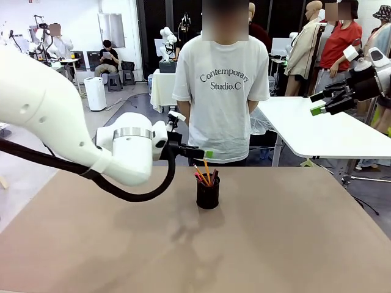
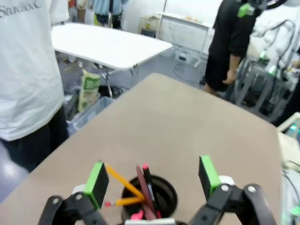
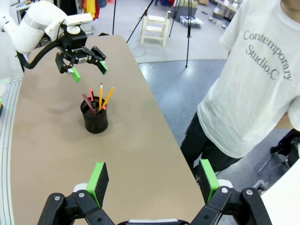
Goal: Place the pens into the pen holder.
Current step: Pick up a writing instrument from the table and place it into the Pen holder.
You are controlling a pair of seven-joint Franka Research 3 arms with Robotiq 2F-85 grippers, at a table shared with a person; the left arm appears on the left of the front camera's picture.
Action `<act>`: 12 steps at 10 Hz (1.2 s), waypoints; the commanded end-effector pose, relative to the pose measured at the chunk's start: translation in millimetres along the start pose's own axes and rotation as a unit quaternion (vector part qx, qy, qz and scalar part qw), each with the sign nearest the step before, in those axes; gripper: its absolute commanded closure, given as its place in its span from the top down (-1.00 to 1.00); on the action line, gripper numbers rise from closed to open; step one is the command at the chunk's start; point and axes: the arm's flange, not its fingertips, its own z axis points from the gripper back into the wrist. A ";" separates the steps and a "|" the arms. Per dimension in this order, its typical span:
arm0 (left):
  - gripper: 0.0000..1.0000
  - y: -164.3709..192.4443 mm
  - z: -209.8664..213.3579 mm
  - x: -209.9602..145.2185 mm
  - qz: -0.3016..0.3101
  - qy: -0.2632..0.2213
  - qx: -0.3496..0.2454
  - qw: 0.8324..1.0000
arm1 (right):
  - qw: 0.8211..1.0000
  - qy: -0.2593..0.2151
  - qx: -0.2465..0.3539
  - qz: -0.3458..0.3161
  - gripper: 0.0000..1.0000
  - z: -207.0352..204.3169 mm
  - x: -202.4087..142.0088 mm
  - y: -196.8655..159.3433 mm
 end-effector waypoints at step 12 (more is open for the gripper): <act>1.00 25.1 147.6 96.0 -0.156 0.267 -0.015 0.951 | 1.000 0.009 0.004 -0.009 1.00 0.1 4.7 -0.7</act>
